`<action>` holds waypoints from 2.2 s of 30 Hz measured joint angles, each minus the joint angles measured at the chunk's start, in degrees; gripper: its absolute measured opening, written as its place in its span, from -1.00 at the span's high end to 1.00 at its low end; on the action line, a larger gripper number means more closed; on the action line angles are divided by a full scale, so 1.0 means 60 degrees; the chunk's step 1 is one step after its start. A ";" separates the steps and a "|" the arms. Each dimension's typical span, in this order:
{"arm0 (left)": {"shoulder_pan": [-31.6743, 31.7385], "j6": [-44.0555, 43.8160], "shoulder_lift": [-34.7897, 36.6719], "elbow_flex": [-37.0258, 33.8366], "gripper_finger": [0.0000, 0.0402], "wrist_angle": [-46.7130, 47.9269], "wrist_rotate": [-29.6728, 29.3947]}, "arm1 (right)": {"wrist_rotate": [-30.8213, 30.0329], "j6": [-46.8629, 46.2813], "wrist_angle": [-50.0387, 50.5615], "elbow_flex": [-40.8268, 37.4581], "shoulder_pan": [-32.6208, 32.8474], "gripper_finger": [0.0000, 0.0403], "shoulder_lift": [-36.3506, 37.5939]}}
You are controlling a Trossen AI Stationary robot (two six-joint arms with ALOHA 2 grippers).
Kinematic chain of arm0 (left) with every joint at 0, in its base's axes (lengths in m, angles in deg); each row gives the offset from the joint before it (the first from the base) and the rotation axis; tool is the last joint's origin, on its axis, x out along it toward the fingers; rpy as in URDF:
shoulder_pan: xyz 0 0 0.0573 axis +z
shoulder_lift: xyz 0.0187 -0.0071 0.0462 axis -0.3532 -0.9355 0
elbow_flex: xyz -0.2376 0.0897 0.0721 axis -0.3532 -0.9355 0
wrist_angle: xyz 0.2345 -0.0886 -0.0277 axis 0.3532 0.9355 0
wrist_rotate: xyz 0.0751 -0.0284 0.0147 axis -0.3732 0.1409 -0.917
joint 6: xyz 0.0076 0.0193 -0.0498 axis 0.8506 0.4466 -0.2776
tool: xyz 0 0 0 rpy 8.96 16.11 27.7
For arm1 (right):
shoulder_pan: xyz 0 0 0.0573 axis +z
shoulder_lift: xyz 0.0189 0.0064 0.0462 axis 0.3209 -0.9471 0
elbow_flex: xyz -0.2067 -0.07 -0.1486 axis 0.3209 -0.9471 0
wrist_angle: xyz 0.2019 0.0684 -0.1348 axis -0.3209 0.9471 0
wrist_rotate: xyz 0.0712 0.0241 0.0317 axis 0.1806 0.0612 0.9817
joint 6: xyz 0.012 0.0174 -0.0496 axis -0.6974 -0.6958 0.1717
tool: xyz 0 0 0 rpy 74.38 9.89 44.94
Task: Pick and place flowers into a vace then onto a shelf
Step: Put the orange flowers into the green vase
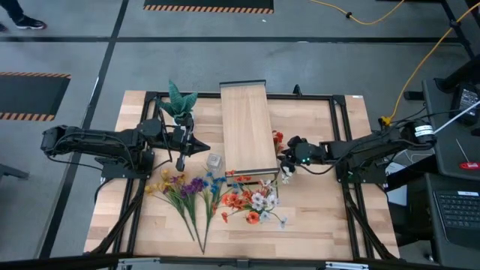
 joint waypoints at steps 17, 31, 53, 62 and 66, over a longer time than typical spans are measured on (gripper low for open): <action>0.0004 0.0000 0.0000 0.0001 0.98 0.0000 -0.0001 | -0.0570 -0.1068 -0.1216 0.0000 -0.0160 0.17 -0.2027; 0.0001 0.0004 0.0003 0.0001 0.98 0.0022 0.0000 | -0.0343 -0.1083 -0.2621 0.0019 -0.0160 0.17 -0.3175; 0.0001 0.0004 0.0004 0.0001 0.98 0.0277 0.0000 | -0.1057 -0.1819 -0.1501 0.0045 -0.0195 0.98 -0.3216; 0.0003 -0.0011 0.0004 0.0001 0.98 0.0280 -0.0004 | -0.2557 -0.2343 0.1592 -0.0045 -0.0208 0.99 -0.1606; 0.0000 -0.0007 0.0004 0.0001 0.98 0.0277 -0.0003 | -0.2957 -0.2572 0.2600 -0.0051 -0.0208 0.99 -0.0754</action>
